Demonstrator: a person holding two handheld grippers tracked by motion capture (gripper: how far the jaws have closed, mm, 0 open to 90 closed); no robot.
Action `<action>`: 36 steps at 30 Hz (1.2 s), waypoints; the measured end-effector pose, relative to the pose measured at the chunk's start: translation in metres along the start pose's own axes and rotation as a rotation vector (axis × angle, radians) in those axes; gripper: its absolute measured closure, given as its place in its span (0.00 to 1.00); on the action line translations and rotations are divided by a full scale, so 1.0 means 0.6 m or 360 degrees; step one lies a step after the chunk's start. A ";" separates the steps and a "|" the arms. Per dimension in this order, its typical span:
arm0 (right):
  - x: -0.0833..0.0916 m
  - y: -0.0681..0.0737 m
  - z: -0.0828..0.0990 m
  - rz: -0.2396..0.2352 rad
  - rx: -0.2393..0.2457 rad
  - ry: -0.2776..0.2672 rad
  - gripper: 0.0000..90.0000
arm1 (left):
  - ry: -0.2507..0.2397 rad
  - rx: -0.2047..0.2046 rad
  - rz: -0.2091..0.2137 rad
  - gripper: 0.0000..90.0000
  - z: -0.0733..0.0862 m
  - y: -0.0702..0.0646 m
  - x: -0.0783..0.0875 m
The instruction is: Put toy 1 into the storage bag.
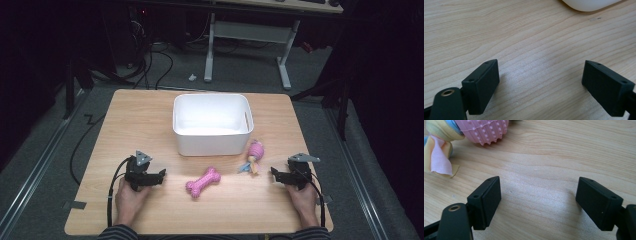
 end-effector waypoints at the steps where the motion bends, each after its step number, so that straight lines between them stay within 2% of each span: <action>1: 0.000 0.000 0.000 0.0000 0.0000 0.0000 0.23 | -0.0002 0.0005 0.0004 0.17 0.000 0.000 0.000; 14: 0.000 0.000 0.000 -0.0001 -0.0002 0.0001 0.23 | 0.0012 0.0011 -0.0008 0.18 -0.004 -0.002 -0.001; 22: 0.000 0.000 0.000 0.0000 0.0000 0.0000 0.24 | -0.0013 0.0004 0.0007 0.20 -0.006 -0.008 -0.003; 26: 0.000 0.001 0.000 0.0002 -0.0007 -0.0001 0.24 | -0.0022 0.0010 0.0030 0.20 -0.006 -0.011 -0.001; 27: 0.000 0.001 0.000 0.0002 -0.0005 -0.0001 0.24 | -0.0003 0.0025 0.0054 0.20 -0.007 -0.012 -0.001; 33: 0.000 0.001 0.000 0.0002 -0.0005 -0.0001 0.24 | 0.0038 0.0002 0.0092 0.22 -0.012 -0.015 0.007; 36: 0.000 0.002 0.000 0.0002 -0.0005 -0.0002 0.24 | 0.0029 0.0008 0.0127 0.23 -0.018 -0.021 0.011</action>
Point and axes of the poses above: each handheld gripper's, and its own axes: x roughly backward along the jaws, z roughly out of its underside, y roughly to its left, the point moved 3 cm from there along -x, roughly forward along the jaws, and after that the axes turned 10 degrees about -z, right-handed, at the moved point
